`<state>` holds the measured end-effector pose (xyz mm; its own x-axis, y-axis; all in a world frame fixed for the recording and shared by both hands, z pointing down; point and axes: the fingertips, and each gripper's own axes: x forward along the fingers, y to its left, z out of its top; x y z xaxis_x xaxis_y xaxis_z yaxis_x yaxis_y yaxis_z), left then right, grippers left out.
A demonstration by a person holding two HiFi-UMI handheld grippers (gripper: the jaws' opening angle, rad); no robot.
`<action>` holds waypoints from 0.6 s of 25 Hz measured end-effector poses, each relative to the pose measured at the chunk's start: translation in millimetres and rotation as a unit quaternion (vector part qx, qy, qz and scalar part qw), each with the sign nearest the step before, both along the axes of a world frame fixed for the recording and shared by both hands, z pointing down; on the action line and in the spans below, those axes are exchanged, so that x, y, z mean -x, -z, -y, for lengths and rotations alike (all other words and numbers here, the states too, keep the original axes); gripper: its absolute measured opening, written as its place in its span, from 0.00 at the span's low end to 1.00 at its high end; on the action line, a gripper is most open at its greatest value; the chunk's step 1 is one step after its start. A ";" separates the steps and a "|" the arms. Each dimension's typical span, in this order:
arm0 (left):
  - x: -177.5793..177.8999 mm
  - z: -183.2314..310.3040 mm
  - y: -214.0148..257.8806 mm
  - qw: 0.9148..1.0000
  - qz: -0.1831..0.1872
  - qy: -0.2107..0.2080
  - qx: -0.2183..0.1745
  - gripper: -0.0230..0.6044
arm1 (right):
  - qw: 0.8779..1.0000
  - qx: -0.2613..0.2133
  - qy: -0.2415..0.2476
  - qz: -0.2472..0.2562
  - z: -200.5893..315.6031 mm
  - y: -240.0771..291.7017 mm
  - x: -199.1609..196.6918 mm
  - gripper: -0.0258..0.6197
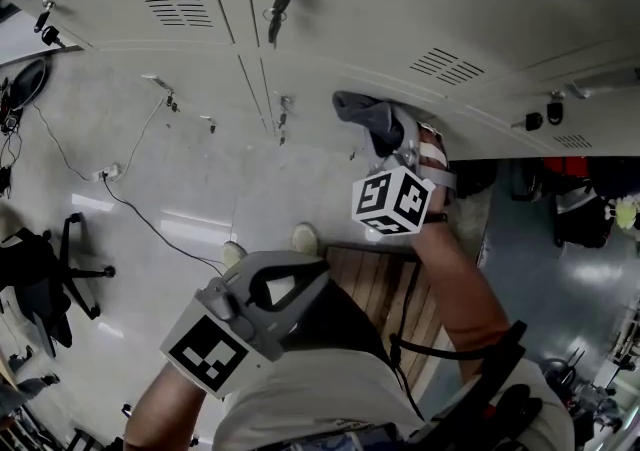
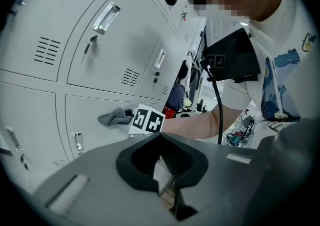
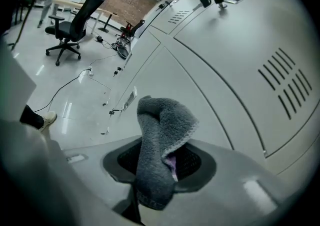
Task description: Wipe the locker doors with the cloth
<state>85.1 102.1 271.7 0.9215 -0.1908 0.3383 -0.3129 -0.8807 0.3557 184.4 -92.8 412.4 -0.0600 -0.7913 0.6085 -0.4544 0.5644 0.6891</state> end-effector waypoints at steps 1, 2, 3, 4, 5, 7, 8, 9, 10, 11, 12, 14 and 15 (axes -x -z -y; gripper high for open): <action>0.2 0.4 -0.9 1.000 0.000 0.001 0.001 0.04 | 1.000 0.005 -0.001 0.001 0.1 -7.5 0.4 0.27; 0.6 0.8 -1.9 1.000 0.001 0.002 0.002 0.04 | 1.000 0.010 -0.002 0.000 0.0 -15.5 0.8 0.27; 1.1 1.1 -2.9 1.000 0.001 0.004 0.003 0.04 | 1.000 0.016 -0.003 0.000 -0.2 -24.3 1.0 0.27; 1.8 1.4 -4.0 1.000 0.002 0.005 0.005 0.04 | 1.000 0.023 -0.004 -0.001 -0.2 -33.5 1.2 0.27; 2.6 1.6 -5.2 1.000 0.003 0.007 0.006 0.04 | 1.000 0.030 -0.004 -0.002 -0.3 -42.9 1.1 0.27; 4.4 2.1 -7.9 1.000 0.005 0.011 0.009 0.04 | 0.999 0.044 -0.006 -0.005 -0.2 -62.2 0.2 0.27; 5.4 2.1 -9.6 1.000 0.006 0.011 0.010 0.04 | 0.999 0.052 -0.008 -0.006 -0.2 -71.9 -0.4 0.27; 6.4 2.0 -11.4 1.000 0.008 0.012 0.012 0.04 | 0.998 0.059 -0.010 -0.007 -0.4 -81.5 -0.9 0.27; 7.3 1.8 -13.0 1.000 0.009 0.012 0.014 0.04 | 0.998 0.067 -0.011 -0.008 -0.6 -91.0 -1.2 0.27; 7.9 1.9 -14.4 1.000 0.010 0.013 0.016 0.04 | 0.997 0.073 -0.012 -0.010 -0.8 -100.4 -1.5 0.27; 8.2 2.2 -15.3 1.000 0.009 0.015 0.018 0.04 | 0.997 0.079 -0.012 -0.013 -0.8 -109.7 -1.5 0.27; 8.6 3.2 -17.0 1.000 0.010 0.016 0.021 0.04 | 0.996 0.091 -0.013 -0.018 -0.6 -128.8 -1.4 0.27; 8.7 3.5 -17.9 1.000 0.010 0.017 0.022 0.04 | 0.995 0.097 -0.014 -0.020 -0.7 -138.2 -1.5 0.27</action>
